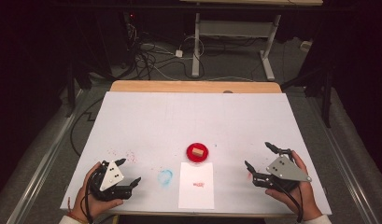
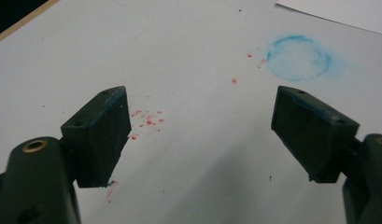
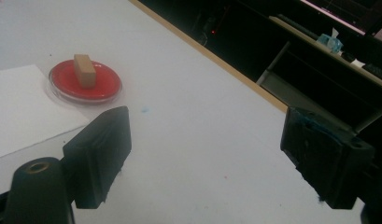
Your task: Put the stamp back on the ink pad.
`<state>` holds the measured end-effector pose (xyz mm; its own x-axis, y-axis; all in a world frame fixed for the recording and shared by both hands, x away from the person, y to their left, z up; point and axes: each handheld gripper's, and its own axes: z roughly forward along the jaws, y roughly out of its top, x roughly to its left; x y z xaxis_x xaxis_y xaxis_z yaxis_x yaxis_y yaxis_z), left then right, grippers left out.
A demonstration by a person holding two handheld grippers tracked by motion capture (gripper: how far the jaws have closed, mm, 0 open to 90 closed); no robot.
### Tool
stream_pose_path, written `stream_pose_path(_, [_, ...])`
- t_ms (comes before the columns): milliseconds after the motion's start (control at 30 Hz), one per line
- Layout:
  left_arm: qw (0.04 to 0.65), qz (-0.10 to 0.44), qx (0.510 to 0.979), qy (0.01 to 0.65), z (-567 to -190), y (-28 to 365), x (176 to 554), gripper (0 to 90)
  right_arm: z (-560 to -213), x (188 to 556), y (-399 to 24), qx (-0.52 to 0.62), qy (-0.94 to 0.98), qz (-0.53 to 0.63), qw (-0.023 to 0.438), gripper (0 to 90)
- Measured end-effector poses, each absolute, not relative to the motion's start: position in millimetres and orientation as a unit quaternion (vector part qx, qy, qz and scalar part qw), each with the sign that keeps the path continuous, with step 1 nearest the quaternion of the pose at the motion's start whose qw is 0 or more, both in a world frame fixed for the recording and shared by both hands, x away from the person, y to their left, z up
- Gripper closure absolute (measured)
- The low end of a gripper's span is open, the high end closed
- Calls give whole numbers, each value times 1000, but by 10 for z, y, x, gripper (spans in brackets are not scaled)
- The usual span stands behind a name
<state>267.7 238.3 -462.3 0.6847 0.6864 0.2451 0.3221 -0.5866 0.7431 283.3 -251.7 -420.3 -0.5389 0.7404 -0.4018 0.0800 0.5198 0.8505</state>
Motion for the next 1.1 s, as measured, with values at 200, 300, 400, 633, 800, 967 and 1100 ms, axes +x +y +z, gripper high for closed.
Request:
stream_pose_path(200, [346, 264, 850, 298, -4625, 2380, 2688, 192, -4275, 2791, -2699, 285, 773, 407, 395, 167])
stream_pose_path(300, [347, 264, 849, 300, -4628, 2386, 2698, 192, -4340, 2773, -2775, 296, 773, 404, 390, 167])
stream_pose_path(400, [348, 264, 847, 302, -4624, 2397, 2700, 192, -4428, 2755, -2826, 307, 772, 400, 387, 168])
stream_pose_path(633, [348, 275, 845, 299, -4606, 2408, 2695, 192, -4540, 2724, -2861, 311, 773, 394, 389, 169])
stream_pose_path(800, [344, 280, 845, 297, -4596, 2392, 2678, 193, -4517, 2708, -2841, 304, 769, 403, 392, 171])
stream_pose_path(967, [345, 275, 846, 298, -4598, 2388, 2660, 195, -4508, 2684, -2805, 299, 770, 400, 397, 171])
stream_pose_path(1100, [346, 274, 847, 297, -4604, 2382, 2666, 194, -4488, 2649, -2797, 298, 768, 402, 401, 170])
